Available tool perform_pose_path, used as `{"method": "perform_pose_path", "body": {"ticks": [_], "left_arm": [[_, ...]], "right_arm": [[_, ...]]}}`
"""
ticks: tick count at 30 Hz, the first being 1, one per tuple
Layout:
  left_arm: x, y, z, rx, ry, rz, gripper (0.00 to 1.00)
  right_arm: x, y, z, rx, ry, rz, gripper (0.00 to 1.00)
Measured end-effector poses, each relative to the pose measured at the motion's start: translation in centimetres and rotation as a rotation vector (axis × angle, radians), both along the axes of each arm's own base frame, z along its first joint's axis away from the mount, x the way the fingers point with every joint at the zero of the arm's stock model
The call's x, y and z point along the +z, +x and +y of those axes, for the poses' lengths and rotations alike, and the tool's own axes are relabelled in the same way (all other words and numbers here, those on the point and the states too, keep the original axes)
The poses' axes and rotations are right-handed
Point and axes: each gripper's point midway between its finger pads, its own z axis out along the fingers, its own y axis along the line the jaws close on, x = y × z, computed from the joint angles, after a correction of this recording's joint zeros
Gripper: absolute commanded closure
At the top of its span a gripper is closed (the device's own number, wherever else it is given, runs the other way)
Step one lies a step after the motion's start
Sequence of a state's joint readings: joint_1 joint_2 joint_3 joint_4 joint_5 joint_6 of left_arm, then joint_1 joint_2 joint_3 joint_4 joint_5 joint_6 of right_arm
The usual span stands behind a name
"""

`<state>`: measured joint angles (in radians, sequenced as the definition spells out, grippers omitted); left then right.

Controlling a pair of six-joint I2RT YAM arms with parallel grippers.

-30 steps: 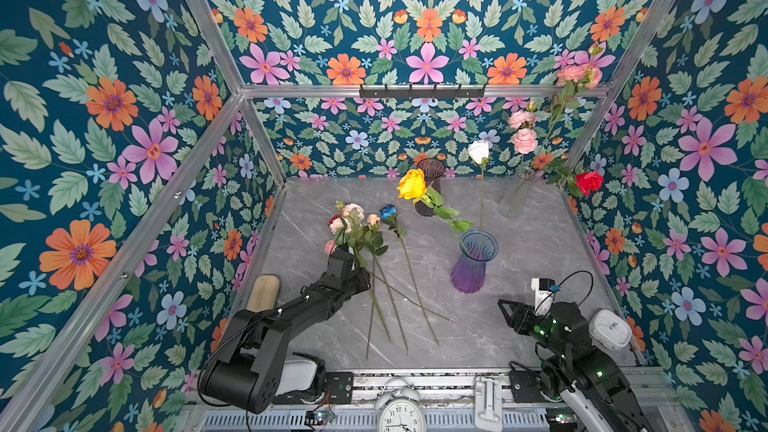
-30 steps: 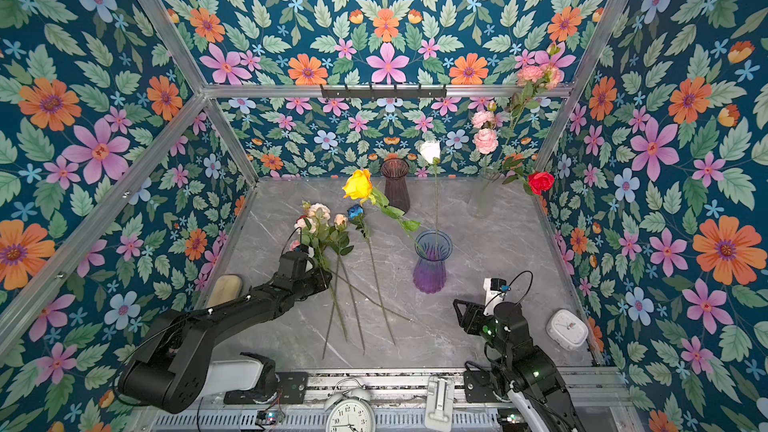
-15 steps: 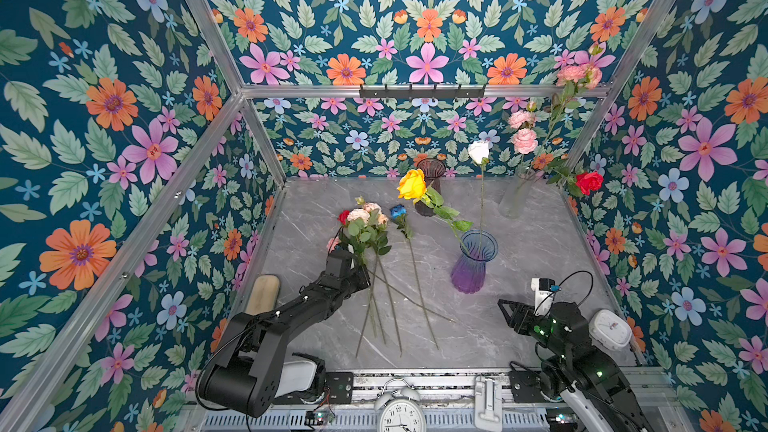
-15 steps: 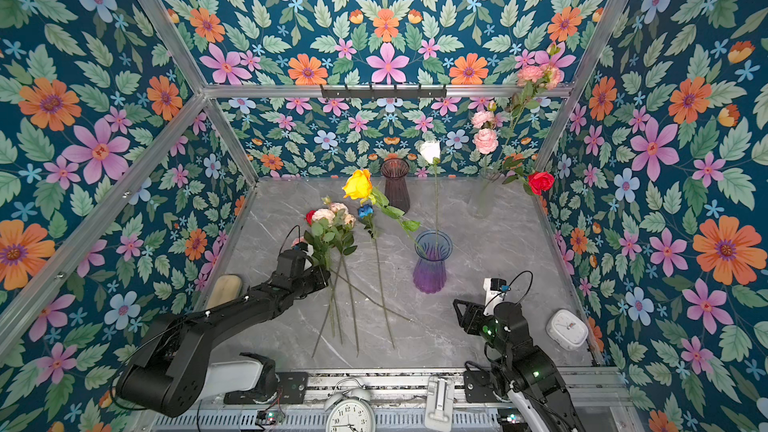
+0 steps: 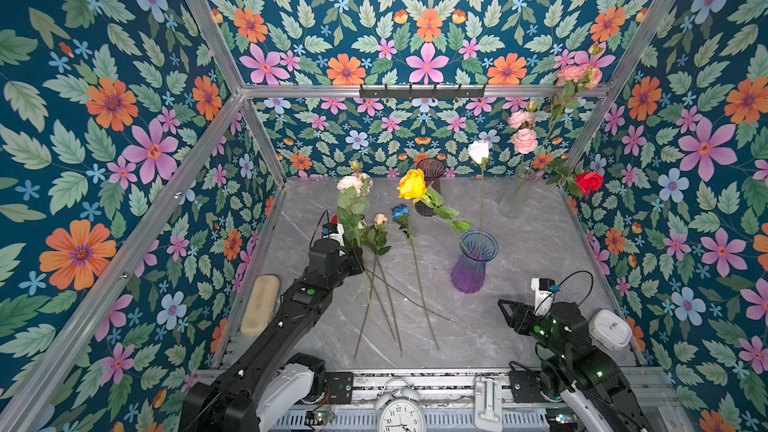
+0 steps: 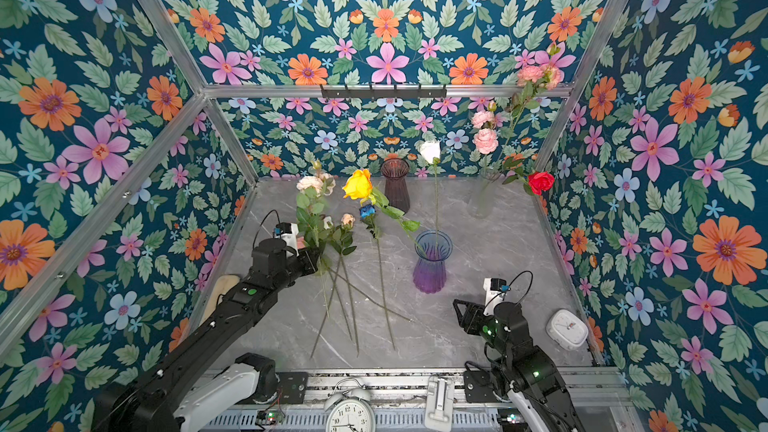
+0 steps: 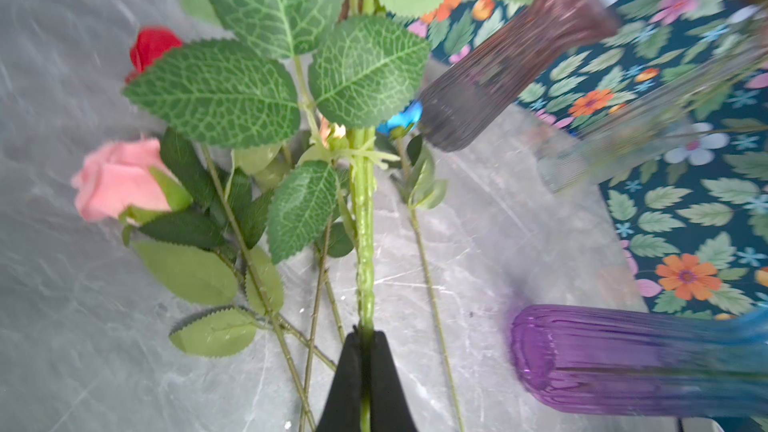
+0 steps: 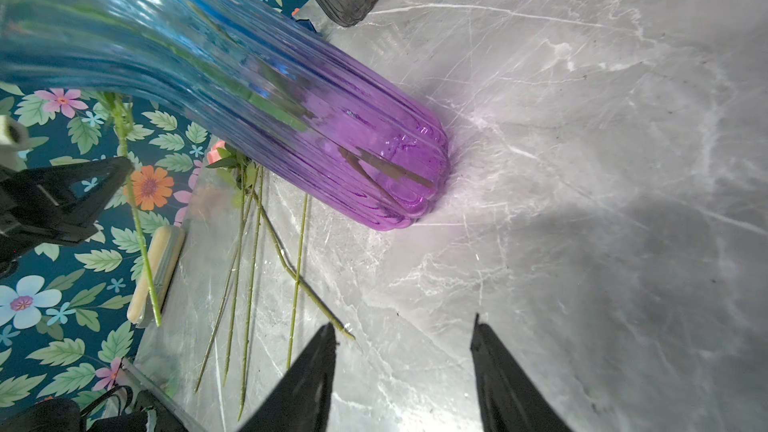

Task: Arrange the flowers into the vase
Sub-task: 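Grasp the cream-pink rose bunch stems with the left gripper and lift, then carry the cream-pink rose bunch high over the purple-blue vase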

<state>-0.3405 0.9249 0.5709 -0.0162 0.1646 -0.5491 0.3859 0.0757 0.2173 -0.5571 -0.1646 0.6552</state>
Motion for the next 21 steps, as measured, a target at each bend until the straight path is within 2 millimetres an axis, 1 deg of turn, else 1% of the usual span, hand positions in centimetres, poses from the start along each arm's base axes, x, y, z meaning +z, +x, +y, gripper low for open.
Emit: {"method": "perform_pose_path", "body": {"ticks": [2,5,8,10,12,13,14,15,18,20,21], "left_arm": [[2.3,-0.5,0.0,-0.011,-0.027,-0.067,1.0],[7.7,-1.2,0.1,-0.022,-0.077,-0.215,1.0],[15.2,-2.3,-0.2,-0.058,-0.149,-0.418,1.0],[20.9,-3.4,-0.6,-0.099,-0.21,-0.571,1.0],[25.5,-4.3,-1.0,-0.145,-0.266,-0.694,1.0],[28.3,-5.0,-1.5,-0.184,-0.316,-0.76,1.0],[30.2,-5.4,-1.8,-0.211,-0.35,-0.808,1.0],[32.3,-5.9,-2.4,-0.245,-0.395,-0.854,1.0],[36.6,-7.1,-4.8,-0.367,-0.52,-0.941,1.0],[38.4,-8.3,-7.9,-0.478,-0.581,-0.965,1.0],[39.1,-9.3,-10.0,-0.545,-0.594,-0.976,1.0]], "right_arm": [[0.0,0.0,0.0,0.0,0.0,0.0,0.46],[0.0,0.0,0.0,0.0,0.0,0.0,0.46],[0.0,0.0,0.0,0.0,0.0,0.001,0.46],[0.0,0.0,0.0,0.0,-0.001,0.001,0.46],[0.0,0.0,0.0,0.0,-0.001,0.002,0.46],[0.0,0.0,0.0,0.0,-0.001,0.002,0.46],[0.0,0.0,0.0,0.0,-0.001,0.002,0.46],[0.0,0.0,0.0,0.0,-0.001,0.002,0.46],[0.0,0.0,0.0,0.0,-0.001,0.002,0.46],[0.0,0.0,0.0,0.0,0.0,0.0,0.46],[0.0,0.0,0.0,0.0,0.0,0.0,0.46]]}}
